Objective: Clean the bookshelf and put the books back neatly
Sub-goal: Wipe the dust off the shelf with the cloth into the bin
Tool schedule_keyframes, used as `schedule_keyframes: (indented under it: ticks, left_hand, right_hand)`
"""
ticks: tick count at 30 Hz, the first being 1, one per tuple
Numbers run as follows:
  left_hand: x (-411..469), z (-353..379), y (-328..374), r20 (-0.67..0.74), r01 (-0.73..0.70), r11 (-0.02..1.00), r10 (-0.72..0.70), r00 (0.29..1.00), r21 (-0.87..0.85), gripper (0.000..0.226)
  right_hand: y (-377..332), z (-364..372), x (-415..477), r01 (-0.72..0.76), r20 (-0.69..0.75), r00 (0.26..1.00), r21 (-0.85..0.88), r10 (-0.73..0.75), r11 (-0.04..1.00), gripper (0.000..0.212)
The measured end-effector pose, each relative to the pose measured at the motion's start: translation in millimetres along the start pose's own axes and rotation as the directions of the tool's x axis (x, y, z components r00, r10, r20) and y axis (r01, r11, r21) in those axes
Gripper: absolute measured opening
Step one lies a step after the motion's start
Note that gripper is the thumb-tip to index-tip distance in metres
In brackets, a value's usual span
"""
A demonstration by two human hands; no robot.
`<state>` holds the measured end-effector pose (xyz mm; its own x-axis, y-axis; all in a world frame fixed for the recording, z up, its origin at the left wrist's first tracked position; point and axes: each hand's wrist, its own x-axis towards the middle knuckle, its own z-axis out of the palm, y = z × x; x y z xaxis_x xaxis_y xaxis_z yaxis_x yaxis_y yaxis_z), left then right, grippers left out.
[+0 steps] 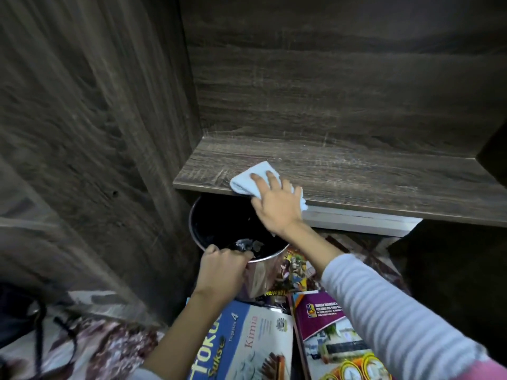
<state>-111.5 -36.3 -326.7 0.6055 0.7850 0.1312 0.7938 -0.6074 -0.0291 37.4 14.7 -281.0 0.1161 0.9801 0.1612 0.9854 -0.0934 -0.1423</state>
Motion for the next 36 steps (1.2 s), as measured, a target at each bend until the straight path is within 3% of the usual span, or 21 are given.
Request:
schedule_keyframes:
  ticks: [3, 5, 7, 8, 9, 11, 13, 15, 18, 26, 31, 36]
  left_hand:
    - [0, -5, -4, 0.016, 0.018, 1.0, -0.018, 1.0, 0.016, 0.042]
    - [-1, -6, -6, 0.027, 0.026, 0.999, -0.027, 0.999, 0.043, 0.042]
    - [-2, -5, -7, 0.026, 0.02, 0.998, -0.022, 0.999, 0.054, 0.04]
    - [-3, -1, -7, 0.028, 0.023, 0.998, -0.025, 0.999, 0.062, 0.038]
    - [-3, 1, -7, 0.039, 0.031, 0.997, -0.034, 0.999, 0.066, 0.037]
    - [-2, 0, -5, 0.059, 0.037, 0.998, -0.04, 0.997, 0.048, 0.033]
    - [-1, -5, -2, 0.062, 0.025, 0.999, -0.027, 0.998, 0.034, 0.022]
    - [2, -1, -1, 0.062, -0.005, 0.999, 0.002, 0.998, 0.047, 0.022]
    - [6, 4, 0, 0.061, -0.002, 0.998, -0.001, 0.998, 0.056, 0.022]
    - [17, 17, -1, -0.047, -0.052, 0.999, 0.052, 0.998, 0.003, 0.044]
    - [16, 16, -6, -0.092, -0.069, 0.998, 0.068, 0.993, -0.013, 0.043]
    - [14, 16, -9, -0.081, -0.06, 0.998, 0.059, 0.995, -0.014, 0.043]
  right_hand:
    - [6, -3, -5, 0.157, -0.01, 0.987, 0.113, -0.157, 0.981, 0.055]
    - [13, -16, 3, 0.195, 0.012, 0.974, 0.455, -0.225, 0.869, 0.041]
    - [24, -36, 12, 0.103, -0.007, 0.987, 0.787, -0.159, 0.608, 0.032]
    - [34, -46, 15, 0.053, -0.026, 0.998, 0.853, -0.059, 0.519, 0.03]
    - [45, -54, 19, 0.026, -0.056, 0.997, 0.866, 0.044, 0.499, 0.03]
    - [77, -61, 30, -0.038, -0.122, 0.974, 0.746, 0.192, 0.665, 0.03]
    - [109, -59, 38, -0.234, -0.078, 0.951, 0.451, 0.299, 0.861, 0.033]
    - [131, -52, 41, -0.409, -0.001, 0.908, 0.21, 0.418, 0.888, 0.036]
    - [140, -40, 49, -0.495, 0.028, 0.869, 0.075, 0.494, 0.866, 0.045]
    - [120, -32, 88, -0.47, 0.043, 0.883, 0.053, 0.468, 0.881, 0.047]
    - [80, -20, 102, -0.221, 0.047, 0.975, 0.174, 0.216, 0.96, 0.043]
    - [42, -21, 108, -0.082, 0.141, 0.989, 0.352, 0.034, 0.932, 0.04]
